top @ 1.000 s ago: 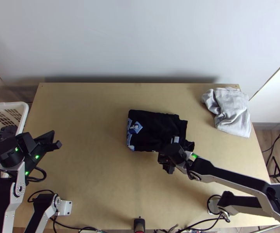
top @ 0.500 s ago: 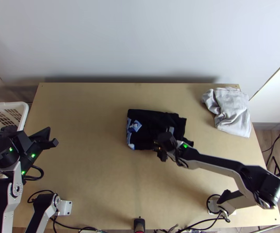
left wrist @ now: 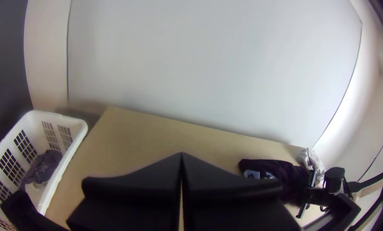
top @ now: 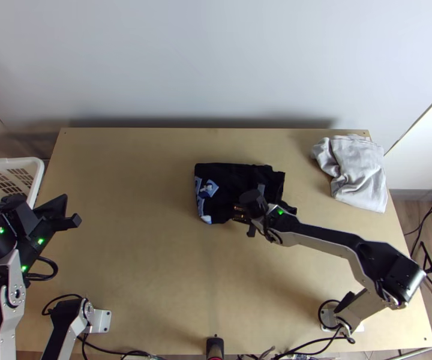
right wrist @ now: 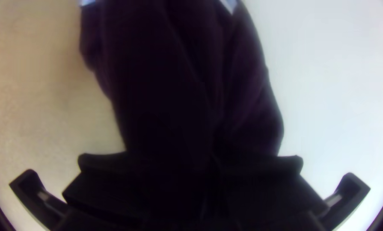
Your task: Fold the t-shirt
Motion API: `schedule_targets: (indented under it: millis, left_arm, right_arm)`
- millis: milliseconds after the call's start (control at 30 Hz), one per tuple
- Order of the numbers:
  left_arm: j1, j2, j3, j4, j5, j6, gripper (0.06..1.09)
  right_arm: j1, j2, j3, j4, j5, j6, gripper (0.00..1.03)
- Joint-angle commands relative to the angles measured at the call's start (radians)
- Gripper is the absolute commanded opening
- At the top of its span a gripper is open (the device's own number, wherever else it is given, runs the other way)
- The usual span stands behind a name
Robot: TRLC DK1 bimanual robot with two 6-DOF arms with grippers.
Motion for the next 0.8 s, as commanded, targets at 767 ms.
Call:
schedule_targets:
  millis: [767]
  left_arm:
    - [0.039, -0.025, -0.004, -0.070, 0.032, 0.079, 0.10]
  right_arm:
    - [-0.496, -0.159, 0.277, 0.127, 0.001, -0.271, 0.03]
